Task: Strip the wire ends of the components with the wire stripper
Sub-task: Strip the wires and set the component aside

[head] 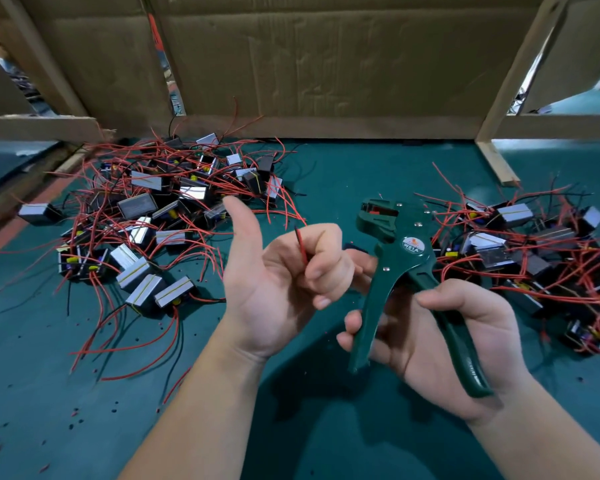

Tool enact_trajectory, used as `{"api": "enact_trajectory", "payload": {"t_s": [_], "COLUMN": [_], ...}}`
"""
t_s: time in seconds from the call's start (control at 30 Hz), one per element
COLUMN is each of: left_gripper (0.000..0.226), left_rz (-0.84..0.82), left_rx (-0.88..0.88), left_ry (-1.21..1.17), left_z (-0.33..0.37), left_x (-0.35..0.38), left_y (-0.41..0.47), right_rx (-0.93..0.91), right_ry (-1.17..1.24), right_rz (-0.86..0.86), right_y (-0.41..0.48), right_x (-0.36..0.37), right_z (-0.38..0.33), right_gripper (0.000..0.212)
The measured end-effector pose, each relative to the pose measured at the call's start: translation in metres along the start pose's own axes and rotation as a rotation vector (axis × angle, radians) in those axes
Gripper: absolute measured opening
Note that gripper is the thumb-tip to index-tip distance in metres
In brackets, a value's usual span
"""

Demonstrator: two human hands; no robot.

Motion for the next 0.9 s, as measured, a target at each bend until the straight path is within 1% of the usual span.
{"api": "enact_trajectory", "payload": {"t_s": [0.1, 0.13, 0.17, 0.2, 0.23, 0.27, 0.3, 0.33, 0.37, 0.43, 0.47, 0.53, 0.6, 0.63, 0.67, 0.73, 0.77, 0.83, 0.9], "left_gripper": [0.075, 0.078, 0.080, 0.077, 0.068, 0.055, 0.041, 0.030, 0.024, 0.021, 0.021, 0.024, 0.028, 0.030, 0.033, 0.039, 0.042, 0.045, 0.047], "left_rz": [-0.048, -0.004, 0.088, 0.229, 0.409, 0.602, 0.761, 0.862, 0.918, 0.967, 0.973, 0.972, 0.977, 0.986, 0.998, 1.016, 1.019, 0.988, 0.912], "left_rx": [0.002, 0.003, 0.002, 0.024, 0.072, 0.126, 0.158, 0.153, 0.117, 0.019, -0.030, -0.118, -0.178, -0.209, -0.248, -0.338, -0.396, -0.579, -0.733], "left_ry": [-0.029, -0.012, 0.033, 0.125, 0.303, 0.572, 0.831, 0.983, 1.030, 0.936, 0.884, 0.774, 0.706, 0.788, 0.982, 1.461, 1.604, 1.702, 1.745], "left_z": [-0.002, -0.004, -0.006, -0.005, 0.001, 0.012, 0.023, 0.028, 0.029, 0.024, 0.020, 0.014, 0.011, 0.013, 0.019, 0.031, 0.033, 0.030, 0.024], "left_x": [0.002, -0.004, -0.014, -0.029, -0.048, -0.062, -0.072, -0.080, -0.087, -0.102, -0.107, -0.112, -0.116, -0.119, -0.119, -0.112, -0.109, -0.109, -0.111], "left_y": [0.001, 0.003, 0.004, 0.004, 0.000, -0.007, -0.015, -0.020, -0.023, -0.027, -0.027, -0.027, -0.029, -0.031, -0.033, -0.038, -0.040, -0.045, -0.048], "right_rx": [-0.094, -0.163, -0.252, -0.348, -0.437, -0.516, -0.580, -0.623, -0.642, -0.620, -0.591, -0.531, -0.497, -0.490, -0.489, -0.481, -0.471, -0.452, -0.441], "right_ry": [-0.082, -0.126, -0.178, -0.237, -0.292, -0.335, -0.359, -0.362, -0.352, -0.309, -0.284, -0.242, -0.232, -0.229, -0.229, -0.226, -0.219, -0.205, -0.204], "right_rz": [0.011, 0.030, 0.064, 0.109, 0.164, 0.222, 0.267, 0.296, 0.309, 0.309, 0.307, 0.305, 0.300, 0.295, 0.287, 0.272, 0.266, 0.276, 0.287], "right_y": [-0.001, -0.002, -0.004, -0.007, -0.012, -0.017, -0.023, -0.027, -0.029, -0.028, -0.027, -0.023, -0.022, -0.021, -0.021, -0.021, -0.021, -0.020, -0.020], "right_x": [-0.003, -0.004, -0.007, -0.009, -0.012, -0.014, -0.017, -0.018, -0.019, -0.020, -0.021, -0.022, -0.021, -0.020, -0.018, -0.016, -0.014, -0.016, -0.020], "right_z": [-0.006, -0.013, -0.022, -0.032, -0.042, -0.053, -0.061, -0.068, -0.072, -0.073, -0.071, -0.066, -0.062, -0.061, -0.060, -0.058, -0.056, -0.054, -0.051], "right_gripper": [0.084, 0.081, 0.073, 0.064, 0.057, 0.054, 0.052, 0.047, 0.043, 0.037, 0.042, 0.060, 0.062, 0.064, 0.064, 0.060, 0.060, 0.069, 0.078]}}
Point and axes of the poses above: each hand's wrist, its own y-axis towards the middle knuckle, its own x-axis out of the palm, z = x × y, the point moved 9 cm from there along y, towards the middle knuckle, and after that the axes turned 1 degree about -y, right-handed, at the moved point
